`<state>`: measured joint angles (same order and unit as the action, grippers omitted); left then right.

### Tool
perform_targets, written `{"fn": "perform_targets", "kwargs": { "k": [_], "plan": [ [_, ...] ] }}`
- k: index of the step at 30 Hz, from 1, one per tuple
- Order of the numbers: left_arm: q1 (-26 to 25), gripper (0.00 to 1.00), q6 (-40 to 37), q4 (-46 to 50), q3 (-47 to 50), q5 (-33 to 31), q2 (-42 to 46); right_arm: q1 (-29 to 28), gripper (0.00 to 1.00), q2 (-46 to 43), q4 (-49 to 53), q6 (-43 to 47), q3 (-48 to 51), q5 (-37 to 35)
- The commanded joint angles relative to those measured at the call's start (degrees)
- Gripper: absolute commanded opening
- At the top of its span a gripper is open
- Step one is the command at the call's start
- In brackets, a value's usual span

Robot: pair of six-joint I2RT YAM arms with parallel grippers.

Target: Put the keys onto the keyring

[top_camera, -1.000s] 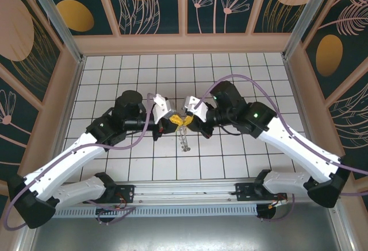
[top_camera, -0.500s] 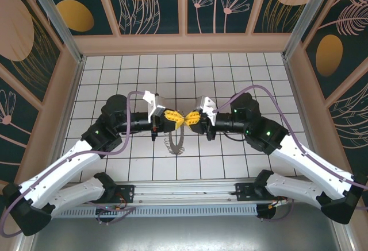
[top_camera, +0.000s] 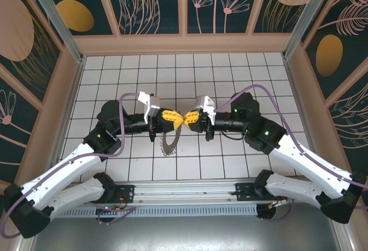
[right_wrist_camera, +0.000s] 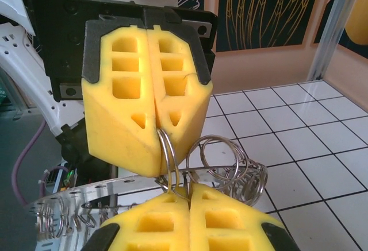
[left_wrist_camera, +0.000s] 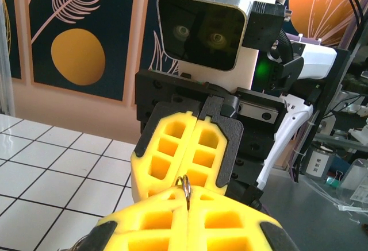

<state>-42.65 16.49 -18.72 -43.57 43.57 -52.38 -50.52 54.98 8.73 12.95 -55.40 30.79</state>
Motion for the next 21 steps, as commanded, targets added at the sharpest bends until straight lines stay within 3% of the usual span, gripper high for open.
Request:
{"fn": "perform_targets", "kwargs": {
  "k": [1, 15, 21],
  "plan": [
    [-0.6, 0.0, 3.9, -11.6, 0.7, 3.3, -0.5, -0.1, 0.0, 2.1, -1.9, 0.5, -1.4, 2.6],
    [-0.5, 0.0, 6.4, -15.3, 1.2, 5.4, -2.2, -0.1, 0.0, 3.9, -5.9, 0.3, -1.5, 5.7],
    [-0.6, 0.0, 5.1, -13.0, 0.3, 4.6, -1.7, -0.1, 0.08, 3.5, -5.6, -0.1, -1.1, 5.3]
  ]
}}
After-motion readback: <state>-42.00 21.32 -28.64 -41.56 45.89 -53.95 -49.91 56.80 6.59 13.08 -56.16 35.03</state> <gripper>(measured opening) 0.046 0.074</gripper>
